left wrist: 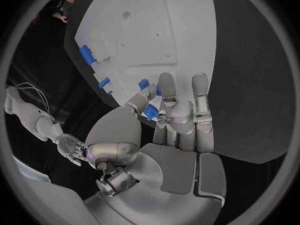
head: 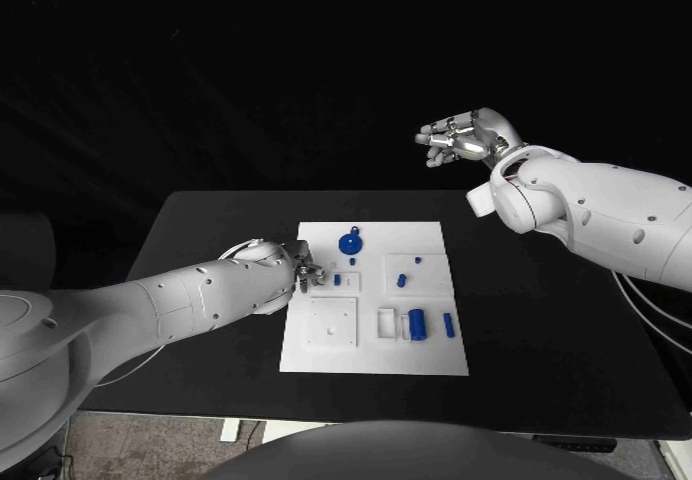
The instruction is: Assemble the parts on the task board
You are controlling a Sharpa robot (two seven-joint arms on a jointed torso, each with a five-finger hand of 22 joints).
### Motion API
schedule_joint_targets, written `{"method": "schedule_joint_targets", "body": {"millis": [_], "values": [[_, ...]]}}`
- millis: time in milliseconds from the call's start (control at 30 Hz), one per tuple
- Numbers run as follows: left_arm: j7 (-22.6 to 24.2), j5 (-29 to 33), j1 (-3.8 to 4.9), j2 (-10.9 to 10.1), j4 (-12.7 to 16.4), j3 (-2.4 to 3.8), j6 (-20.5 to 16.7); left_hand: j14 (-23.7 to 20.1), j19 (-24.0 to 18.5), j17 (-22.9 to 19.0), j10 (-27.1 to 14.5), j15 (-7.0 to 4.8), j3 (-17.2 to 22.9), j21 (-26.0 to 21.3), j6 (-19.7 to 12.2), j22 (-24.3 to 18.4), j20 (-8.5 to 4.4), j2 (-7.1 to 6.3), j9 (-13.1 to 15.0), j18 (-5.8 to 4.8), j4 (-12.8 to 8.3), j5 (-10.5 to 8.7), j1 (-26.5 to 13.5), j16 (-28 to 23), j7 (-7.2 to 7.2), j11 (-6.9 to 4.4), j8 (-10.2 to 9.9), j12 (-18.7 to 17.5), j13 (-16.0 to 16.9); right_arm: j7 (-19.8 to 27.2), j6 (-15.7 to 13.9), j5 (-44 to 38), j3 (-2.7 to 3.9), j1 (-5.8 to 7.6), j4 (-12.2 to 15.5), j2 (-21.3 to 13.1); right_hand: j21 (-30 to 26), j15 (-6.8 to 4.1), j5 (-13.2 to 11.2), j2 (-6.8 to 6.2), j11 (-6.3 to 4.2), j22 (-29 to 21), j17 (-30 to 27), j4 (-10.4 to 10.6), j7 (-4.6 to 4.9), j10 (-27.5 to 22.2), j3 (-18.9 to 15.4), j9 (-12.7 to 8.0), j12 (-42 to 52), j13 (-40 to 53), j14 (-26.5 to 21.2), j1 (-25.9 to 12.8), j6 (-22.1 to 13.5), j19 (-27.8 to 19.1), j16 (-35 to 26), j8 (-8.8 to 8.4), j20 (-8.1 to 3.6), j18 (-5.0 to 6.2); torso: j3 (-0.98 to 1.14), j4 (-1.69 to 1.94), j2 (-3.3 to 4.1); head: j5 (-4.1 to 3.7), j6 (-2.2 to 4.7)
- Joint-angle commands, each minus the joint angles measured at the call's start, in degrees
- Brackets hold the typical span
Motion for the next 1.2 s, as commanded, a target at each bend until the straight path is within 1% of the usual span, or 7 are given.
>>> {"method": "schedule_joint_targets", "body": {"millis": [33,333,400,667,867,1033,1200], "values": [[0.0,0.0,-0.17,0.1,0.1,0.01,1.7,-0.1,-0.1,0.0,2.3,-0.49,2.1,0.2,5.6,1.0,-0.18,0.87,0.0,0.27,0.6,0.39,0.8,0.1,-4.37,-0.77,0.3,0.0,0.0,0.2,1.0,-0.4,0.04,0.02,0.1,0.0,0.2,-0.4,0.2,0.21,-0.34,-0.1,0.0,0.0,-0.03,0.2,0.4,0.0,0.0,0.0,-0.2,-0.5,0.5,0.3,0.2,-0.16,0.1,-0.73,0.01,0.06,-0.04,-0.07,-0.16],[-0.1,0.1,-0.24,0.0,0.2,0.01,1.8,-0.1,-0.1,0.0,2.3,-0.49,2.1,0.2,5.6,1.0,-0.18,0.87,0.0,0.27,0.6,0.39,0.8,0.1,-4.37,-0.77,0.3,0.0,0.0,0.2,1.1,-0.4,0.04,0.02,0.1,0.0,0.2,-0.4,0.2,0.21,-0.34,-0.1,0.0,0.0,-0.03,0.2,0.4,0.0,0.0,0.0,-0.2,-0.5,0.5,0.3,0.2,-0.16,0.1,-0.73,0.04,0.11,-0.03,-0.02,-0.24],[-0.2,0.1,-0.25,0.0,0.2,0.01,1.8,-0.1,-0.1,-0.2,2.3,-0.5,2.2,0.2,5.6,1.0,-0.36,0.91,0.0,0.08,0.6,0.34,0.8,0.0,-4.35,-0.77,0.3,-0.1,0.0,0.2,1.1,-0.4,0.04,0.02,0.1,0.0,0.2,-0.39,0.3,0.17,-0.34,-0.1,0.0,0.0,-0.02,0.2,0.4,0.0,0.0,-0.1,-0.2,-0.5,0.5,0.2,0.2,-0.16,0.11,-0.74,0.05,0.09,-0.02,0.03,-0.26],[-0.3,0.1,-0.26,0.2,-0.5,0.01,2.2,-0.1,-0.1,-0.2,2.3,-0.5,2.2,0.2,5.6,1.0,-0.36,0.92,0.0,0.07,0.6,0.32,0.8,0.0,-4.35,-0.77,0.3,-0.1,0.0,0.2,1.1,-0.4,0.04,0.02,0.1,0.0,0.2,-0.39,0.3,0.17,-0.34,-0.1,0.0,0.0,-0.02,0.2,0.4,0.0,0.0,-0.1,-0.2,-0.5,0.5,0.2,0.2,-0.16,0.11,-0.74,0.06,-0.01,-0.03,0.11,-0.26],[-0.5,0.5,-0.26,0.7,-1.2,0.02,2.8,-0.1,-0.1,-0.2,2.3,-0.5,2.2,0.2,5.6,1.0,-0.43,1.05,0.0,-0.03,0.6,0.23,0.5,0.1,-4.35,-0.76,0.3,-0.1,0.1,0.2,1.1,-0.4,0.04,0.02,0.3,-0.1,0.2,-0.39,0.3,0.17,-0.34,-0.1,0.0,0.0,-0.02,0.2,0.4,0.0,0.0,-0.1,-0.2,-0.5,0.5,0.2,0.2,-0.16,0.11,-0.74,0.07,-0.02,0.01,-0.06,-0.19],[-0.5,0.8,-0.25,1.0,-1.2,0.02,3.2,-0.1,-0.1,-0.4,2.3,-0.5,2.2,0.1,5.5,1.0,-0.46,1.19,0.0,-0.07,0.5,0.08,0.3,0.0,-4.35,-0.73,0.3,-0.1,0.1,0.2,1.1,-0.4,0.04,0.02,0.4,-0.1,0.2,-0.39,0.3,0.17,-0.34,-0.1,0.0,0.0,-0.02,0.2,0.4,0.0,0.0,-0.1,-0.2,-0.5,0.5,0.2,0.2,-0.16,0.11,-0.74,0.04,-0.04,0.03,-0.13,-0.22],[-0.5,1.1,-0.25,1.2,-1.2,0.03,3.5,-0.1,-0.1,-0.4,2.3,-0.51,2.3,0.1,5.5,1.0,-0.5,1.18,0.1,-0.1,0.5,0.13,0.3,0.0,-4.35,-0.74,0.3,-0.1,0.1,0.2,1.1,-0.4,0.04,0.02,0.4,-0.1,0.2,-0.39,0.3,0.14,-0.34,-0.1,0.0,0.0,-0.01,0.2,0.5,0.0,-0.1,-0.1,-0.2,-0.4,0.5,0.2,0.2,-0.15,0.1,-0.74,0.07,-0.06,0.0,-0.24,-0.22]]}}
